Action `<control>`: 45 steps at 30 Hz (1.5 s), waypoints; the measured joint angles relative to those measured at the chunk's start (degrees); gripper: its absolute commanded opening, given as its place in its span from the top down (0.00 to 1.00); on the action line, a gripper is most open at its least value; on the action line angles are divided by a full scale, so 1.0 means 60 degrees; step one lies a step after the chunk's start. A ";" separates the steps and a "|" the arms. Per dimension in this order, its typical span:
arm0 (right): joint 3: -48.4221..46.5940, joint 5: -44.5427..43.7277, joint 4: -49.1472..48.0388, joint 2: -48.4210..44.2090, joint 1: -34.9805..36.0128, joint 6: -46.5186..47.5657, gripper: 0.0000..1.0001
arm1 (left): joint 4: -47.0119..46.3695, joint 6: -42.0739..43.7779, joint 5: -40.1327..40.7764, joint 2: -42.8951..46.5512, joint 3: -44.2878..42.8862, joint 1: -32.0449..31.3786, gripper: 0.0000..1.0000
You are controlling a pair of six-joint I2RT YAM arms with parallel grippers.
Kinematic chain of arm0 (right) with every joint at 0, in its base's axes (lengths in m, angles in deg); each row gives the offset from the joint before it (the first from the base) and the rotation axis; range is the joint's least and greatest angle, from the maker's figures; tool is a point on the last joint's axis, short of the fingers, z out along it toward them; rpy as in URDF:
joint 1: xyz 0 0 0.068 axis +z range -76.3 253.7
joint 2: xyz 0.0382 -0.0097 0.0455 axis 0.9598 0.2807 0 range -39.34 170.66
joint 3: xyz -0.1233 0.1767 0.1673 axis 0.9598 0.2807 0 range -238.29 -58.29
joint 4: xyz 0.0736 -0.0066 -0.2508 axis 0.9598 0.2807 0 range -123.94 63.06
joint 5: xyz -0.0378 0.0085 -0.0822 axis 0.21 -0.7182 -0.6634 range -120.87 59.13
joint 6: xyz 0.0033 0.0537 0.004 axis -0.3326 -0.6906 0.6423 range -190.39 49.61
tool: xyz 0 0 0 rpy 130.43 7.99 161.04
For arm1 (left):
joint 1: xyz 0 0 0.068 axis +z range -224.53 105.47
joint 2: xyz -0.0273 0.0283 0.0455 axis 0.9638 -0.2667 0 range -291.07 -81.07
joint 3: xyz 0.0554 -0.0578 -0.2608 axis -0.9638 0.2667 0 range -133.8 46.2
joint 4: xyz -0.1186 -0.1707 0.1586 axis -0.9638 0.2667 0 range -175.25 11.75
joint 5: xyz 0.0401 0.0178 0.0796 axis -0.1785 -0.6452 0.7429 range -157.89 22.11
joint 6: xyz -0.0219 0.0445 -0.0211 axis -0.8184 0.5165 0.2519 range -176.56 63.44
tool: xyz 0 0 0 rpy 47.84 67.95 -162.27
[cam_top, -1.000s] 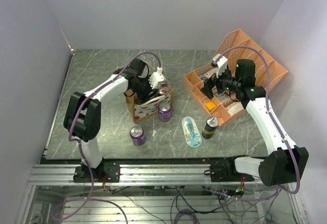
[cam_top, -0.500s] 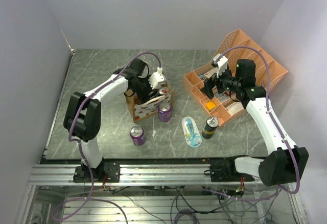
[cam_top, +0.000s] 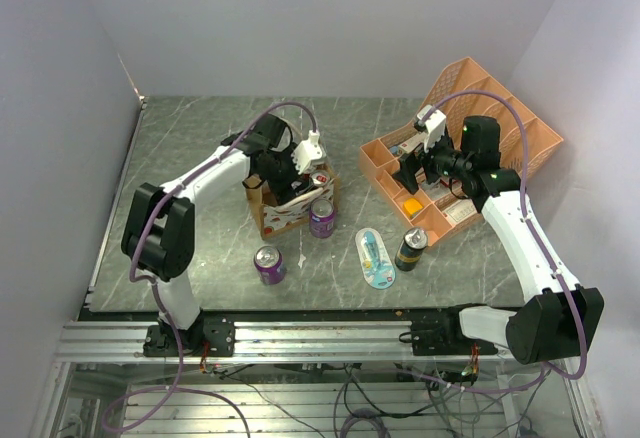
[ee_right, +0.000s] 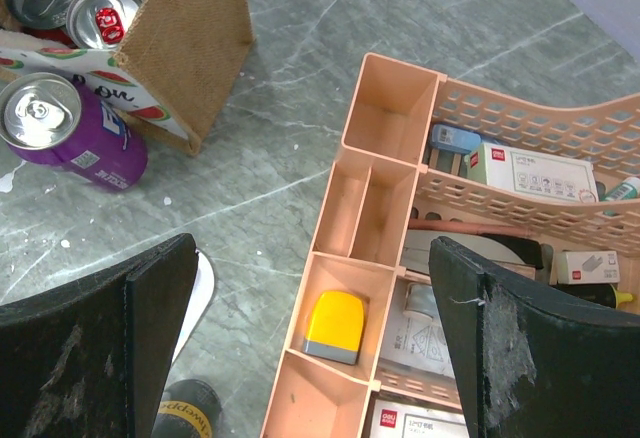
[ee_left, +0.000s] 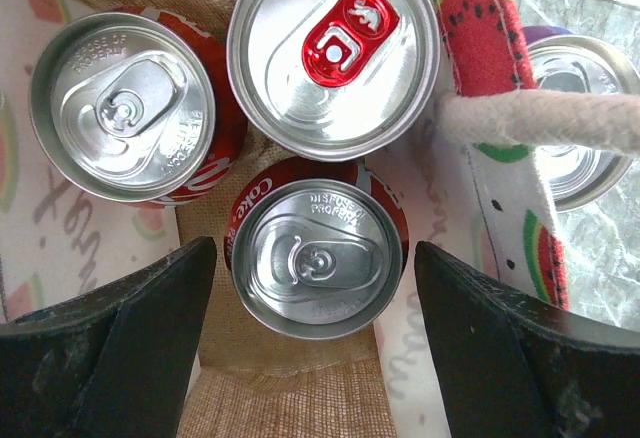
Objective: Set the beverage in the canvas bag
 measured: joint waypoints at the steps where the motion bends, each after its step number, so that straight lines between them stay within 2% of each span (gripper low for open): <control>1: 0.0011 0.0000 -0.0007 0.0000 0.0000 0.0000 0.00 | 0.0000 0.0000 0.0000 0.0026 0.0000 0.0000 0.09; 17: 0.0047 -0.0033 0.0015 0.0000 -0.0076 0.0000 0.00 | 0.0597 0.0189 0.0229 0.0707 -0.0565 -0.0004 0.06; 26: -0.0335 -0.0127 0.0488 0.0000 -0.0080 0.0200 0.00 | 0.0455 0.0047 0.0692 0.1552 -0.0769 -0.0015 0.09; 32: -0.0816 -0.0317 0.1949 -0.0018 -0.0080 0.1005 0.00 | -0.0306 -0.0237 0.1810 0.2546 -0.0707 -0.0029 0.09; 36: -0.1220 -0.0390 0.3475 -0.0106 -0.0080 0.1716 0.00 | -0.0812 -0.0466 0.2776 0.3297 -0.0528 -0.0036 0.00; 40: -0.1439 -0.0168 0.5180 -0.0404 -0.0080 0.2758 0.00 | -0.1184 -0.0681 0.3592 0.3854 -0.0302 -0.0036 0.01; 45: -0.1399 0.0113 0.6714 -0.0608 -0.0069 0.3763 0.00 | -0.1253 -0.0718 0.3967 0.4262 -0.0087 -0.0036 0.01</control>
